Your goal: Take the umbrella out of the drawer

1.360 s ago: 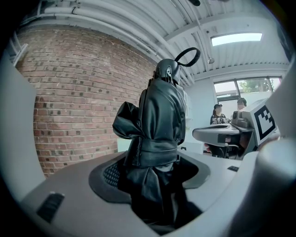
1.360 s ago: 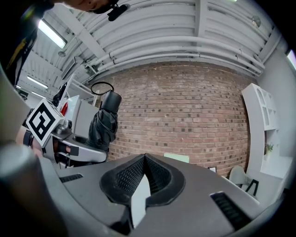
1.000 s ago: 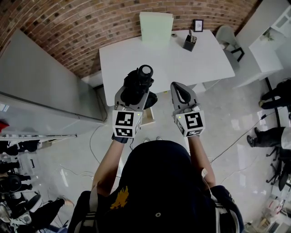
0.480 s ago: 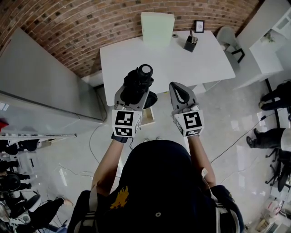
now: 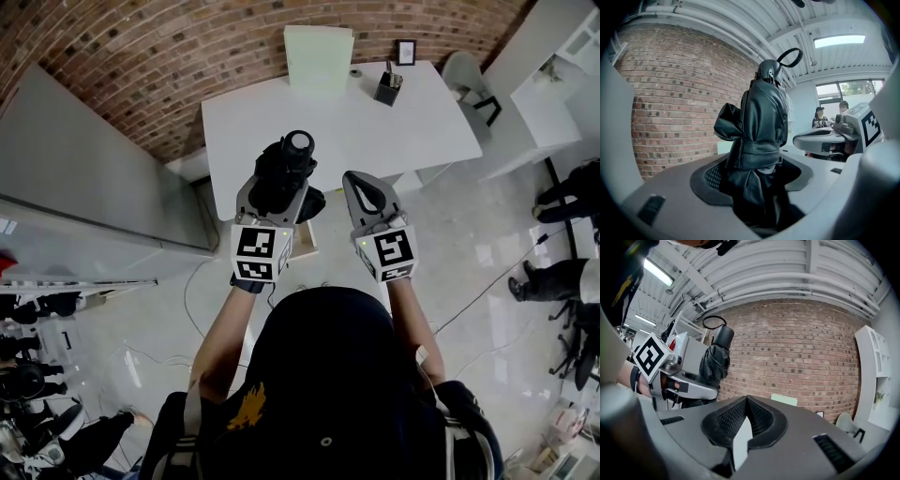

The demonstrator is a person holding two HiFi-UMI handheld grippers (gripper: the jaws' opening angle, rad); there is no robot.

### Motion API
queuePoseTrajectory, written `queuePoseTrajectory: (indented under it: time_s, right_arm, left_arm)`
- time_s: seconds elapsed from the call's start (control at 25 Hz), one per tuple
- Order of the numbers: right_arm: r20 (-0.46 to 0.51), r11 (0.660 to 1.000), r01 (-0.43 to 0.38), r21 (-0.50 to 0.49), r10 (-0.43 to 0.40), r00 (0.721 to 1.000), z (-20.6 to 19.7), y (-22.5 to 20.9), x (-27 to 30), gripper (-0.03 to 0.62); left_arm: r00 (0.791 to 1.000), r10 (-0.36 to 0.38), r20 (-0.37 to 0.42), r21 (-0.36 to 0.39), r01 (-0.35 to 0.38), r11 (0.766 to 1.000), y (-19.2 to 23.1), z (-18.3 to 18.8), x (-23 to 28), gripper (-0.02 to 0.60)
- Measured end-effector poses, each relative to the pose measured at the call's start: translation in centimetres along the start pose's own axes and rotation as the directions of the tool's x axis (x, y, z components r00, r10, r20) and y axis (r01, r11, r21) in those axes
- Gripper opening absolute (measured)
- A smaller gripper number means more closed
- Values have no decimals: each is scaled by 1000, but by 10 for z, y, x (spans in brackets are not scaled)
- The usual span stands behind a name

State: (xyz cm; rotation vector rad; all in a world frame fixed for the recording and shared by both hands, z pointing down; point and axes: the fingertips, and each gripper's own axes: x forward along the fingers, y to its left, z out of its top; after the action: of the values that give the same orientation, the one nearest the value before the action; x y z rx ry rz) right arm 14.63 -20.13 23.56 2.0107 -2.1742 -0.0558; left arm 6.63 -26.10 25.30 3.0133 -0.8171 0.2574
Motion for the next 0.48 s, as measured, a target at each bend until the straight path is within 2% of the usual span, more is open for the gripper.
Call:
queuePoseTrajectory:
  time_s: [0.48]
  right_arm:
    - [-9,1000,24,6,-24,1000,-4,-12,-6,26]
  left_arm:
    - [999,-33,-6,-10,32,999,-10,0,10,287]
